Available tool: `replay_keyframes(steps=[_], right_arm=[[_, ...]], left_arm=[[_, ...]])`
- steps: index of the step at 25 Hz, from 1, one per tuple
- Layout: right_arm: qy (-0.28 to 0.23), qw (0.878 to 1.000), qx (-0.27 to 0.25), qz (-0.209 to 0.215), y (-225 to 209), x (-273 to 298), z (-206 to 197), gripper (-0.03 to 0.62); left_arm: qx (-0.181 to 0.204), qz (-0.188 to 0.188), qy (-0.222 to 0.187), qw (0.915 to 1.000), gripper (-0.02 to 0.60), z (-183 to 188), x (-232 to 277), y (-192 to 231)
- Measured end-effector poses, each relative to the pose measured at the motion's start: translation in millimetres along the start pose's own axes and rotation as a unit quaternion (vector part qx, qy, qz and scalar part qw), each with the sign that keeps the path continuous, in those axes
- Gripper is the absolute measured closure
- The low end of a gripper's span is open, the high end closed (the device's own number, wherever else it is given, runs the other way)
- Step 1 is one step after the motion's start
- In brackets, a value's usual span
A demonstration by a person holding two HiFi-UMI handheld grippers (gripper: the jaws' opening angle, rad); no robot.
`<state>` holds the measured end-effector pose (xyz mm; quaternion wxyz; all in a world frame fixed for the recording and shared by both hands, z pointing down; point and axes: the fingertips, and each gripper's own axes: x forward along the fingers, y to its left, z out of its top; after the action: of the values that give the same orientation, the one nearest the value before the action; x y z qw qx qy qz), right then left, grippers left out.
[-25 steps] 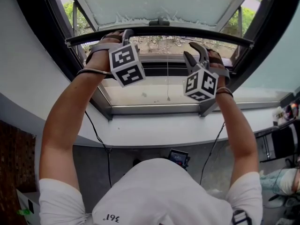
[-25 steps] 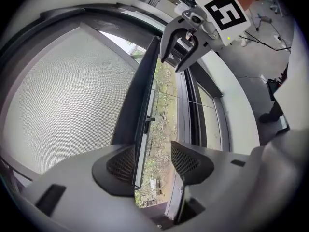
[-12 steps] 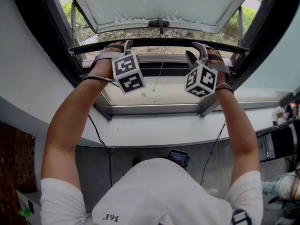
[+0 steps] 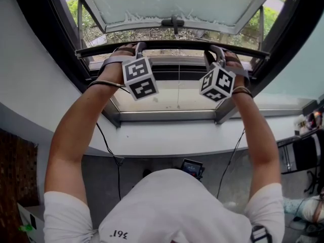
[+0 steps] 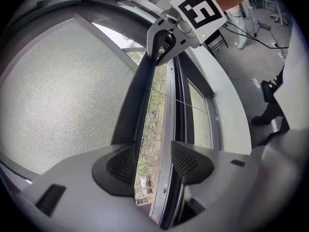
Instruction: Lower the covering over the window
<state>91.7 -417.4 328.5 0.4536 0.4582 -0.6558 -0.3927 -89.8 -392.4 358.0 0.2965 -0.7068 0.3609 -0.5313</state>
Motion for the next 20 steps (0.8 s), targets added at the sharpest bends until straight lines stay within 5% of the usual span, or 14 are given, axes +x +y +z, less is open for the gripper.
replay_keyframes(steps=[20], right_arm=[[0.045, 0.996, -0.036, 0.063, 51.4, 12.3, -15.9, 0.542]], left_arm=[[-0.001, -0.049, 0.026, 0.9985, 0.344, -13.2, 23.3, -44.4]])
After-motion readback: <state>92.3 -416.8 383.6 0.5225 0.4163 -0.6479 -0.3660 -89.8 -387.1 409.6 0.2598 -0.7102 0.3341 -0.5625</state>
